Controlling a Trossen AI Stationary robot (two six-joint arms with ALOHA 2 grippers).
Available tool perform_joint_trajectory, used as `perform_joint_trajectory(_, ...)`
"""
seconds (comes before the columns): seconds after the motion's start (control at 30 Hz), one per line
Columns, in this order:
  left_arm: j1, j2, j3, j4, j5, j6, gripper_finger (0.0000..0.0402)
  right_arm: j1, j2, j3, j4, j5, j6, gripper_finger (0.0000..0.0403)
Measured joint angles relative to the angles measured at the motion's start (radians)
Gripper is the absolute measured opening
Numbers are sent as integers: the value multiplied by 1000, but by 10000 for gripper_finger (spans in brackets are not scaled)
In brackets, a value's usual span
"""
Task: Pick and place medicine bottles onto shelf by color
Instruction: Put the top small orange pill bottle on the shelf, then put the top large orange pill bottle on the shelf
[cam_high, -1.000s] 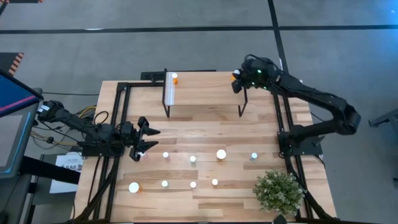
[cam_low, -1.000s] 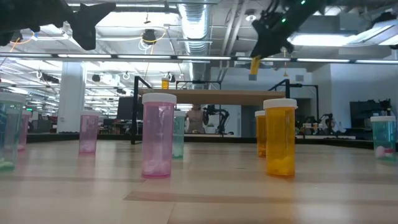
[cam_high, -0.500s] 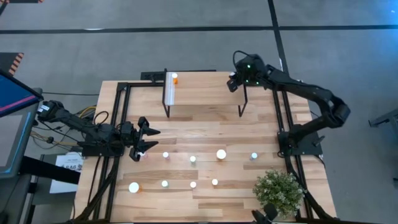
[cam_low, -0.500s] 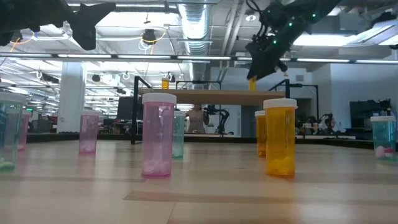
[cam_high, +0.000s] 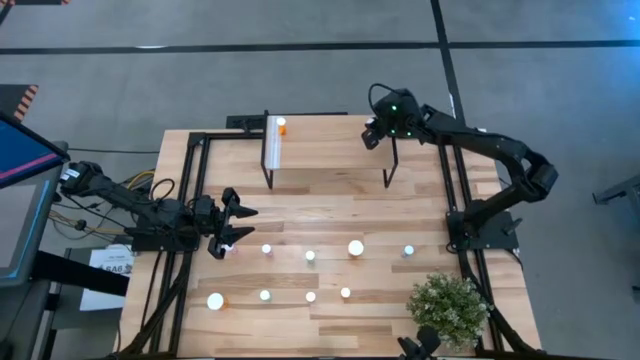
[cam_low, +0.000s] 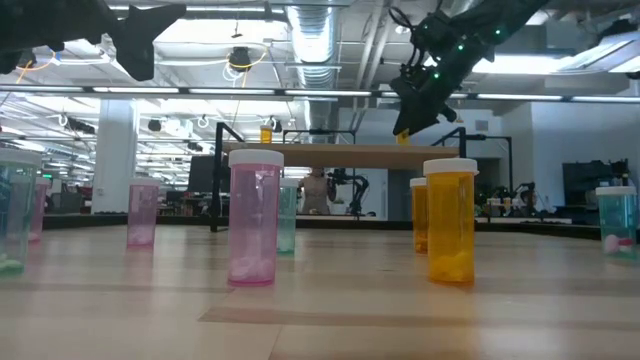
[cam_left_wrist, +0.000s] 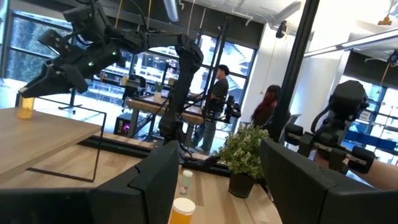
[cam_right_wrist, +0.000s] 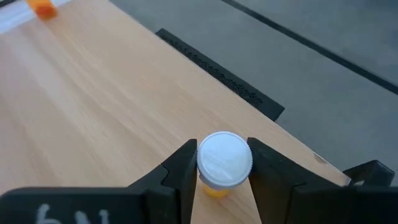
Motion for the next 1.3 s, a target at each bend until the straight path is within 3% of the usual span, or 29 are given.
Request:
perform_joint_trajectory(0.63, 0, 0, 0, 0, 1, 0, 212, 2, -46, -4, -47, 0, -15, 233)
perform_joint_trajectory(1.0, 0, 0, 0, 0, 2, -5, 212, 1, -132, -3, -91, 1, -15, 235)
perform_joint_trajectory(1.3, 0, 0, 0, 0, 20, -11, 212, 70, -318, -3, -169, -10, -63, 235)
